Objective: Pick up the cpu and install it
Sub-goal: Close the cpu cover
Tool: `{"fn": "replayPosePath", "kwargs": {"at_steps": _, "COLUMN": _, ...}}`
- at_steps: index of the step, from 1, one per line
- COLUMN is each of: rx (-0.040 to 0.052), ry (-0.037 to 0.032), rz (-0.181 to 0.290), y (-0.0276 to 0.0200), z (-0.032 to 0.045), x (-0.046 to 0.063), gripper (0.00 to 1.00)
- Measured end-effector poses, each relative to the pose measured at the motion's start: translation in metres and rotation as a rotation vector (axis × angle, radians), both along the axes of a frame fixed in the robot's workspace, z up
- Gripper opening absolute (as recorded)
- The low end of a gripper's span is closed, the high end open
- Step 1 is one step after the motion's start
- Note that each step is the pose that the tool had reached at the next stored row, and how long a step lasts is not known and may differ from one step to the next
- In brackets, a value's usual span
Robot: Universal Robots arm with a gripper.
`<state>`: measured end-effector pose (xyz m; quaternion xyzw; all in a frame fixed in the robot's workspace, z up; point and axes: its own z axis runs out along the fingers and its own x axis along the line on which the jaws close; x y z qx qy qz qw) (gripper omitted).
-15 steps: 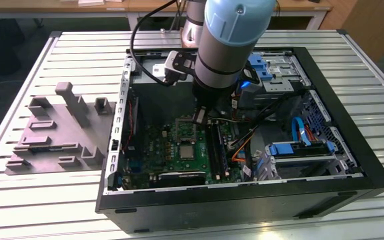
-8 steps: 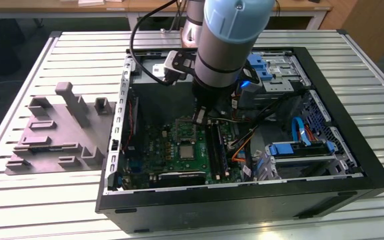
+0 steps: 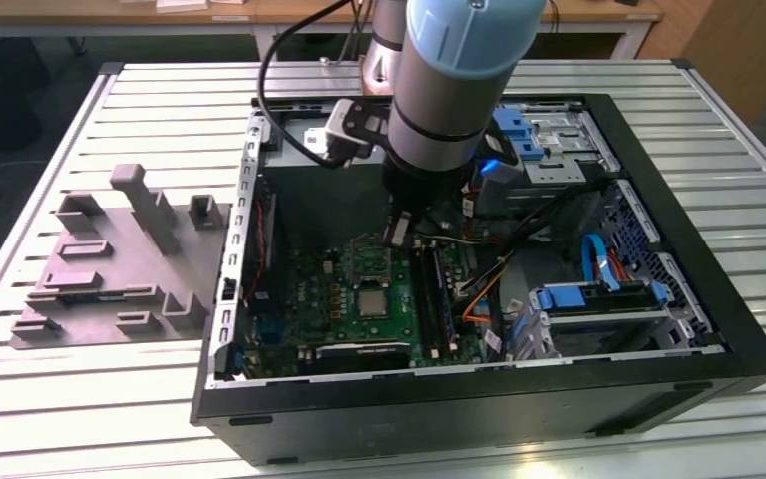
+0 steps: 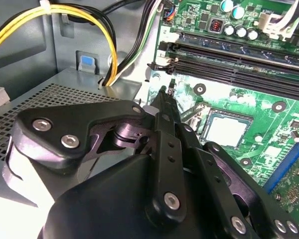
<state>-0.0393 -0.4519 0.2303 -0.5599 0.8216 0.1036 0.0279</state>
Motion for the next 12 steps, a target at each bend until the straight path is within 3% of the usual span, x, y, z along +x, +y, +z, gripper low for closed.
{"fn": "replayPosePath", "kwargs": {"at_steps": 8, "rx": -0.0022, "ry": 0.0085, "rz": 0.002, "y": 0.0001, "z": 0.0027, "x": -0.0001, "gripper": 0.11}}
{"fn": "replayPosePath", "kwargs": {"at_steps": 12, "rx": -0.0023, "ry": 0.0095, "rz": 0.002, "y": 0.0001, "z": 0.0028, "x": -0.0001, "gripper": 0.11}}
